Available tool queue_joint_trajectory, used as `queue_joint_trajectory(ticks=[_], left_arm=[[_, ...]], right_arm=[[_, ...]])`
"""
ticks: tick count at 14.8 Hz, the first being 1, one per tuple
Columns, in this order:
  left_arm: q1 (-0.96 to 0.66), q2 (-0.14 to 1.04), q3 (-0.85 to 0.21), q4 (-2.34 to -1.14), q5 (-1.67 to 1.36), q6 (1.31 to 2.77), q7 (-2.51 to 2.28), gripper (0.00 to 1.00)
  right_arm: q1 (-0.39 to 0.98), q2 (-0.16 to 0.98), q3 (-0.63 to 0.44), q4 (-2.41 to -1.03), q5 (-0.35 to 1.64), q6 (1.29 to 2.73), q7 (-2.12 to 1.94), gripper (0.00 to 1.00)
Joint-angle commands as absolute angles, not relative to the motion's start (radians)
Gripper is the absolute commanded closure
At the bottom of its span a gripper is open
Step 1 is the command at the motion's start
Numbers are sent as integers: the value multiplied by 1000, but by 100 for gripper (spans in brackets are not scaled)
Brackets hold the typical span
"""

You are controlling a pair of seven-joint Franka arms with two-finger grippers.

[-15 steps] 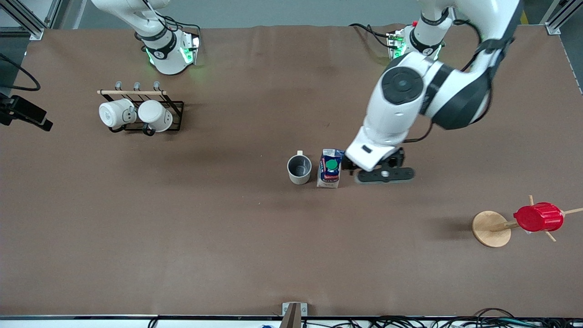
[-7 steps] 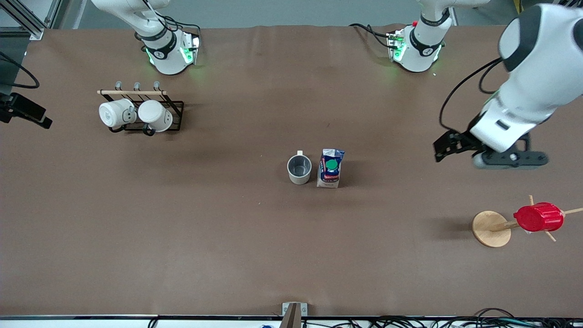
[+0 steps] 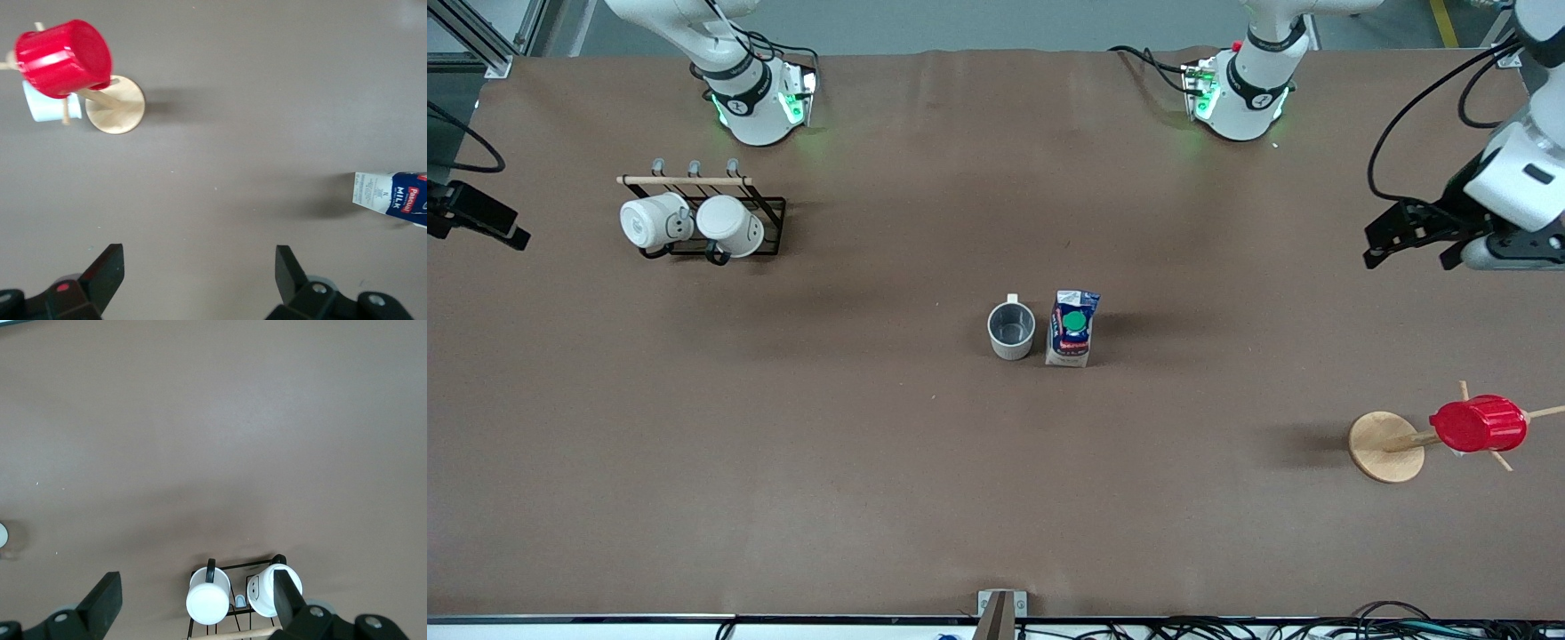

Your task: Place cup and milk on table

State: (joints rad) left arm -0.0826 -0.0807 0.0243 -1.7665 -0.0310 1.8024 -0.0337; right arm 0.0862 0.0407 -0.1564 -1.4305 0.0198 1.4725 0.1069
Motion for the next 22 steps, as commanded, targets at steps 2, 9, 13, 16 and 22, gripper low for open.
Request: queue_joint_trajectory(ticks=[2,9,13,16,22], left_arm=[[-89,-97,60,-1769,-58,1792,15,0],[-60,-3,34,-1614,-51,1651,31,0],[-22,-8,-37,-1620,0,1651,23,0],[-20,-14,-40,-1629,-15,1655,12,1],[-29,-14,-40,-1640,-15,1670,-38,1]], right_arm=[[81,-12,-152,-1497,26,1485,110,0],[81,-9,-150,-1494,26,1482,110,0],[78,-8,-150,-1494,26,1480,110,0],[75,-8,-150,-1494,26,1486,110,0],[72,-8,-152,-1491,26,1499,109,0]])
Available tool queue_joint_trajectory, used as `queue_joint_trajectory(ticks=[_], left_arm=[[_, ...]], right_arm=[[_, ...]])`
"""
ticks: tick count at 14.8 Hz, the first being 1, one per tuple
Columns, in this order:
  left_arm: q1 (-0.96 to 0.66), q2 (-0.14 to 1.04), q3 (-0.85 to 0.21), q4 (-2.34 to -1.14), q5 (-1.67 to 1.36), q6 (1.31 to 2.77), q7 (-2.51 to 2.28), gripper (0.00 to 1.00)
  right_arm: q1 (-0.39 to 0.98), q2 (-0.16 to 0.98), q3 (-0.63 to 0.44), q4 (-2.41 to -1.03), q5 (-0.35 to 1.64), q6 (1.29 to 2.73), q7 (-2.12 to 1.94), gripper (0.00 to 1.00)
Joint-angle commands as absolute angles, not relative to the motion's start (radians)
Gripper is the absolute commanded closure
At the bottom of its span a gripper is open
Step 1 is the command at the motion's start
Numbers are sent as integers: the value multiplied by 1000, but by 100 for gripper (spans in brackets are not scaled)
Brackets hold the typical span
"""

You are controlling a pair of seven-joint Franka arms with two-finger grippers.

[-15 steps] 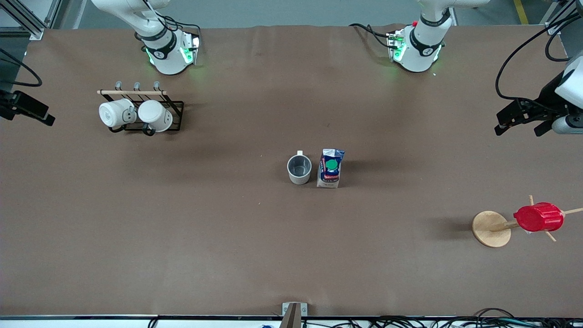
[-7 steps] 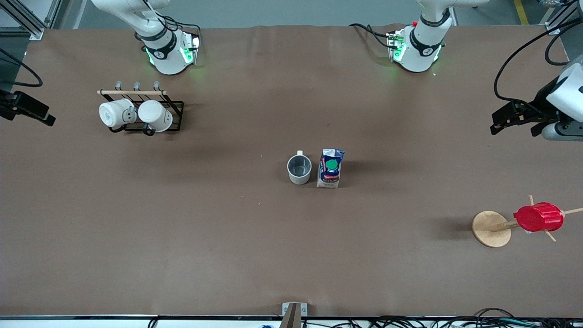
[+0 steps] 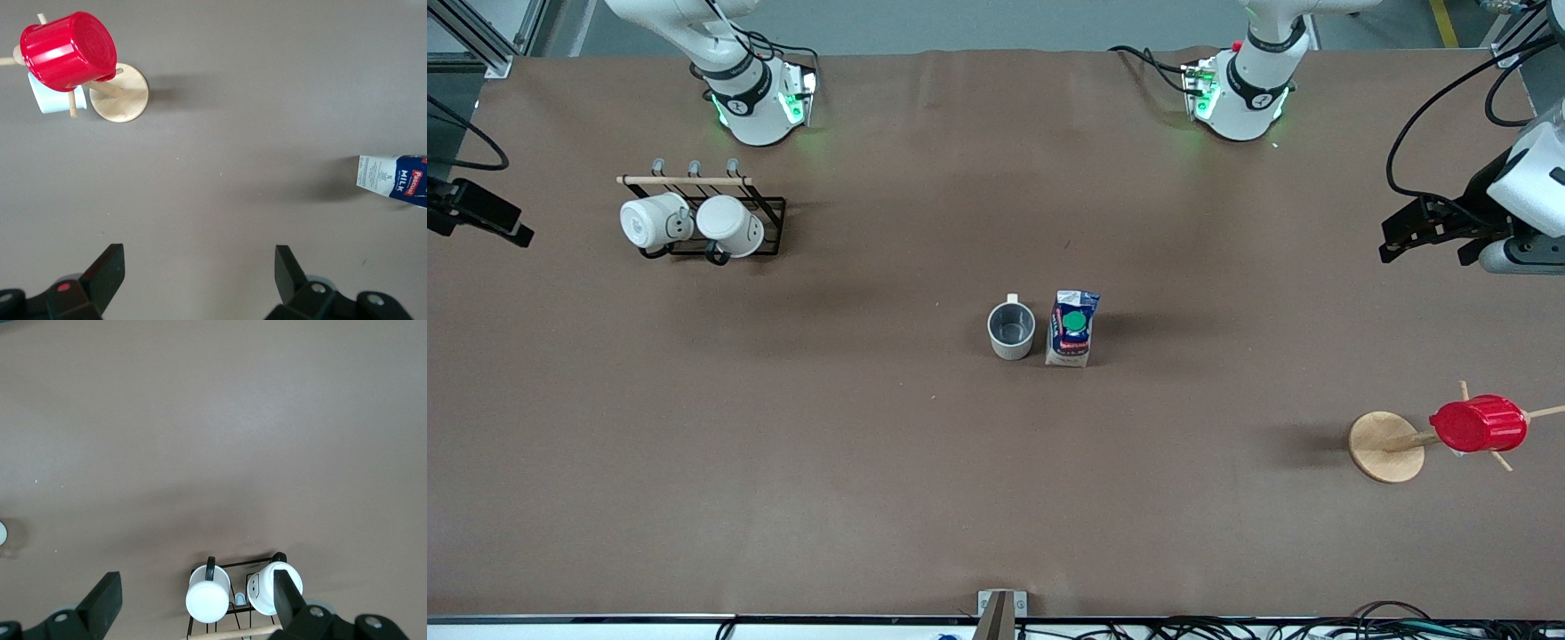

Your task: Place cup and milk on table

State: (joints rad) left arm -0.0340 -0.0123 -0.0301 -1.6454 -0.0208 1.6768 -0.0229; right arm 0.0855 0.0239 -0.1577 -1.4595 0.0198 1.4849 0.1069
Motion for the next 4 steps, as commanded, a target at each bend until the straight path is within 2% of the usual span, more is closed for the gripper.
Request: queue_joint_trajectory(ticks=[1,4], left_arm=[[-29,-14,-40,-1643,-15,1672,-38,1],[-29,-12,-40,-1643,-15,1675,-40,1]], right_arm=[[72,-8,-152,-1491,26,1500,109,0],[71,-8,-152,-1491,26,1494,107,0]])
